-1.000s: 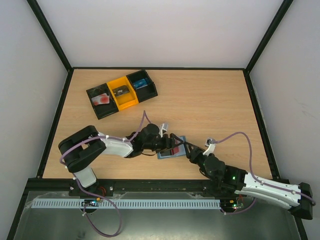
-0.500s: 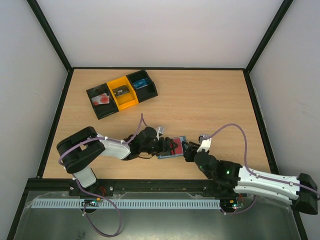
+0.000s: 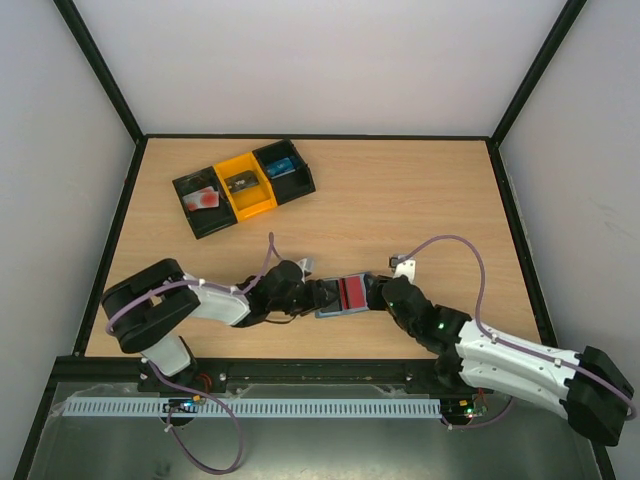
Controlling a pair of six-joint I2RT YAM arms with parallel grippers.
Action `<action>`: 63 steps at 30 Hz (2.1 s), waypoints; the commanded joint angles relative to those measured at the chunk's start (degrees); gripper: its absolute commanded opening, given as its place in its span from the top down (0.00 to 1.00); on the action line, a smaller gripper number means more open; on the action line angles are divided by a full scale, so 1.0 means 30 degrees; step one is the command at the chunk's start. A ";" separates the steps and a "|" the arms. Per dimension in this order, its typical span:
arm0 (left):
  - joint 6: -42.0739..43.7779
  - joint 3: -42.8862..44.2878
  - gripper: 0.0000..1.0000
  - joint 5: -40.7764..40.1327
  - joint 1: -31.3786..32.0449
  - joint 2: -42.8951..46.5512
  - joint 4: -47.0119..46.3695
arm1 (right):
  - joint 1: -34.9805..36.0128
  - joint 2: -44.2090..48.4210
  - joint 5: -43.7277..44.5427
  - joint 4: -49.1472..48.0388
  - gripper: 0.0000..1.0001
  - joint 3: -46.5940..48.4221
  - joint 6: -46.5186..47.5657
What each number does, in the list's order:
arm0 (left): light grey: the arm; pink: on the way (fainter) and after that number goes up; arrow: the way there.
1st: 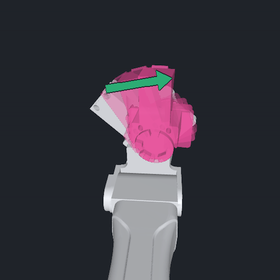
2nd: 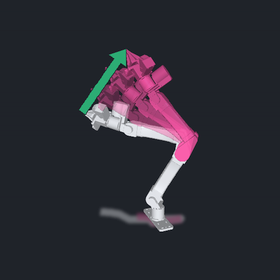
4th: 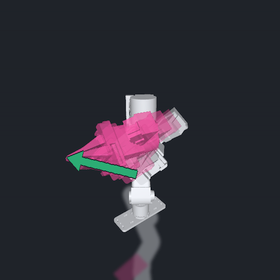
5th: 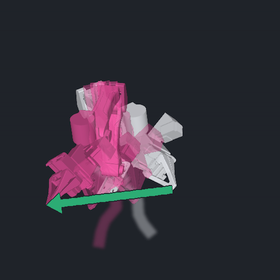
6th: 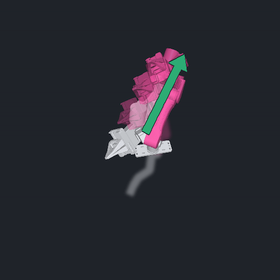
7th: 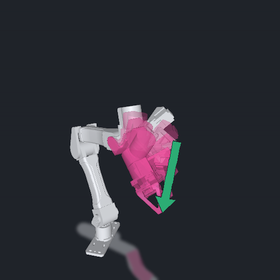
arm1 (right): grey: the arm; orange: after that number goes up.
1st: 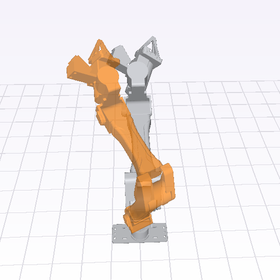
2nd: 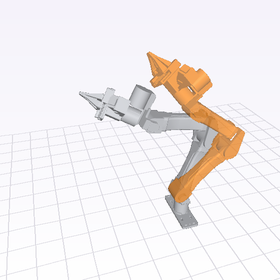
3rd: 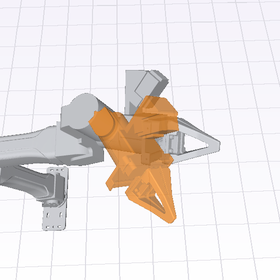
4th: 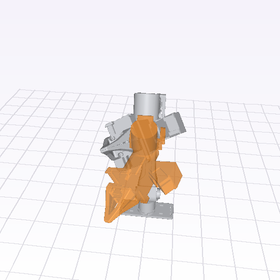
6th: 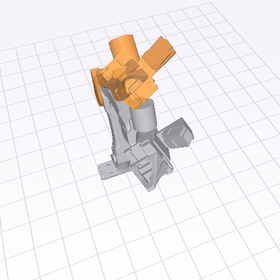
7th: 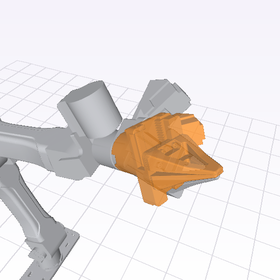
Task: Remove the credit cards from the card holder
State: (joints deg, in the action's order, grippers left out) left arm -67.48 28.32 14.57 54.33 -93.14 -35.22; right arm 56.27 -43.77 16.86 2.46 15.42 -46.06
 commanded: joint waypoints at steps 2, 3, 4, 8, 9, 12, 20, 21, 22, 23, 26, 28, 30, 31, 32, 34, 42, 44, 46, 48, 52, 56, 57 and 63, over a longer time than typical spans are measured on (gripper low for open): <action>0.0512 -0.0866 0.46 -0.1075 -0.0220 0.0882 0.1120 | -0.1118 -0.1541 -0.3225 -0.2289 0.66 -0.0710 0.0402; 0.0557 -0.0918 0.46 -0.1142 -0.0250 0.1001 0.1287 | -0.1171 -0.1918 -0.3267 -0.2486 0.67 -0.0778 0.0386; 0.0585 -0.0980 0.46 -0.1176 -0.0305 0.1104 0.1403 | -0.1192 -0.2309 -0.3214 -0.2654 0.68 -0.0828 0.0399; 0.0595 -0.1363 0.46 -0.1293 -0.0462 0.1634 0.1601 | -0.1463 -0.3750 -0.3423 -0.3641 0.69 -0.1107 0.0630; 0.0622 -0.1427 0.46 -0.1360 -0.0467 0.1780 0.1721 | -0.1533 -0.4124 -0.3537 -0.3750 0.69 -0.1047 0.0708; 0.0710 -0.1498 0.46 -0.1509 -0.0533 0.2337 0.2270 | -0.1583 -0.4888 -0.3721 -0.4007 0.72 -0.0987 0.0786; 0.0828 -0.0586 0.45 -0.1177 -0.0357 0.4203 0.4018 | -0.1609 -0.6048 -0.4532 -0.5335 0.77 -0.1913 0.0491; 0.0842 -0.0352 0.45 -0.1192 -0.0278 0.4299 0.4195 | -0.1610 -0.6173 -0.4734 -0.5390 0.79 -0.1920 0.0496; 0.0811 -0.0151 0.44 -0.1157 -0.0220 0.4318 0.4209 | -0.1603 -0.6313 -0.4898 -0.5438 0.79 -0.1914 0.0475; 0.0726 -0.0012 0.44 -0.1017 -0.0184 0.4225 0.4076 | -0.1616 -0.6494 -0.5003 -0.5469 0.80 -0.1902 0.0457; 0.0387 0.0279 0.44 -0.0269 -0.0127 0.3664 0.3173 | -0.1607 -0.6869 -0.5280 -0.5475 0.83 -0.1894 0.0063; 0.0229 0.0460 0.44 0.0012 -0.0102 0.3133 0.2769 | -0.1611 -0.7176 -0.5970 -0.5999 0.85 -0.2063 -0.0256; 0.0144 0.0534 0.45 0.0091 -0.0090 0.2678 0.2381 | -0.1616 -0.7523 -0.6674 -0.6494 0.88 -0.2215 -0.0579; 0.0116 0.0575 0.46 0.0084 -0.0091 0.2471 0.2294 | -0.1618 -0.7683 -0.6965 -0.6704 0.90 -0.2299 -0.0707; 0.0127 0.0628 0.47 0.0006 -0.0091 0.2255 0.2280 | -0.1618 -0.7816 -0.7177 -0.6913 0.93 -0.2386 -0.0789; 0.0195 0.0733 0.50 -0.0197 -0.0091 0.1869 0.2319 | -0.1594 -0.7984 -0.7458 -0.7356 0.94 -0.2621 -0.0979; 0.0214 0.0801 0.59 -0.0551 -0.0091 0.0465 0.2080 | -0.1592 -0.8457 -0.7697 -0.8157 0.95 -0.3024 -0.1277; 0.0157 0.0813 0.61 -0.0460 -0.0116 0.0172 0.1803 | -0.1593 -0.8538 -0.7786 -0.8344 0.95 -0.3129 -0.1369; 0.0083 0.0785 0.62 -0.0253 -0.0092 -0.0086 0.1446 | -0.1589 -0.8555 -0.7799 -0.8355 0.95 -0.3141 -0.1381; -0.0043 0.0769 0.63 -0.0185 -0.0091 -0.0256 0.1224 | -0.1593 -0.8531 -0.7789 -0.8325 0.95 -0.3171 -0.1373; -0.0093 0.0887 0.71 -0.0124 -0.0091 -0.0329 0.1156 | -0.1592 -0.8485 -0.7705 -0.8295 0.95 -0.3199 -0.1359; -0.0106 0.0918 0.79 -0.0070 -0.0120 -0.0329 0.1282 | -0.1568 -0.8496 -0.7666 -0.8443 0.95 -0.3253 -0.1452; -0.0117 0.0916 0.81 -0.0039 -0.0120 -0.0329 0.1275 | -0.1583 -0.8496 -0.7678 -0.8478 0.95 -0.3260 -0.1486; -0.0265 0.0644 0.95 0.0033 -0.0146 -0.0059 0.1281 | -0.1591 -0.8354 -0.7559 -0.8277 0.95 -0.3291 -0.1478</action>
State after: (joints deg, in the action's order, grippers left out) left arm -68.29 30.00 14.41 53.74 -93.43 -30.48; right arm 51.59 -68.25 -5.63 -26.22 7.22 -50.22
